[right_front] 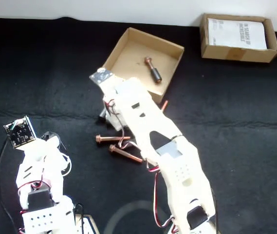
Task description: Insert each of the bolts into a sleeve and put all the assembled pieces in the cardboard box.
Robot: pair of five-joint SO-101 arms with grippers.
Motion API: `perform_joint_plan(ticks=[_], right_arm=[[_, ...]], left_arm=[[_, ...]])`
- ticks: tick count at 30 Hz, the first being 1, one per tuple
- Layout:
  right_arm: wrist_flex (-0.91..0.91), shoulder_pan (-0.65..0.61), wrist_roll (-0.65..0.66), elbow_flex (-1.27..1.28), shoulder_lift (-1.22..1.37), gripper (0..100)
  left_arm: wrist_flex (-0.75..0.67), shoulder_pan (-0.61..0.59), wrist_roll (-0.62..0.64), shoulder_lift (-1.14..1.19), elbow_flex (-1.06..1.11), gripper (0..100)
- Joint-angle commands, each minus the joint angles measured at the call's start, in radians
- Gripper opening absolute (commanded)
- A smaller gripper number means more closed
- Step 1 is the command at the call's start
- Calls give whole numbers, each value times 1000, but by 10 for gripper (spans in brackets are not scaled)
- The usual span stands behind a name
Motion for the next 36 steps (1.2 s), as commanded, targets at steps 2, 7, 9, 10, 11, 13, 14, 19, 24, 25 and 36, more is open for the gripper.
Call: perform_joint_plan(ticks=[2,7,9,10,11,13,14,19,24,25,36], right_arm=[[-27,8,3,-1,-7,57],[-25,4,3,-1,-7,70],[-25,5,6,-1,-7,70],[-22,8,8,-5,-7,70],[-19,10,9,-7,-8,70],[-24,24,11,-10,-18,70],[-24,28,12,-21,-19,70],[58,25,98,-143,-8,155],[73,25,101,-193,-8,198],[70,25,101,-193,-8,198],[70,-27,98,-297,107,198]], left_arm=[[-3,-8,5,-27,18,9],[-3,-8,5,-27,18,9],[-3,-8,5,-27,18,9],[-3,-8,5,-27,18,9],[-3,-8,5,-27,18,9],[-3,-8,5,-27,18,9],[-3,-8,5,-27,18,9],[-3,-8,5,-27,18,9],[-3,-8,3,-27,18,9],[-3,-8,3,-27,18,9],[-2,-8,2,-30,18,9]])
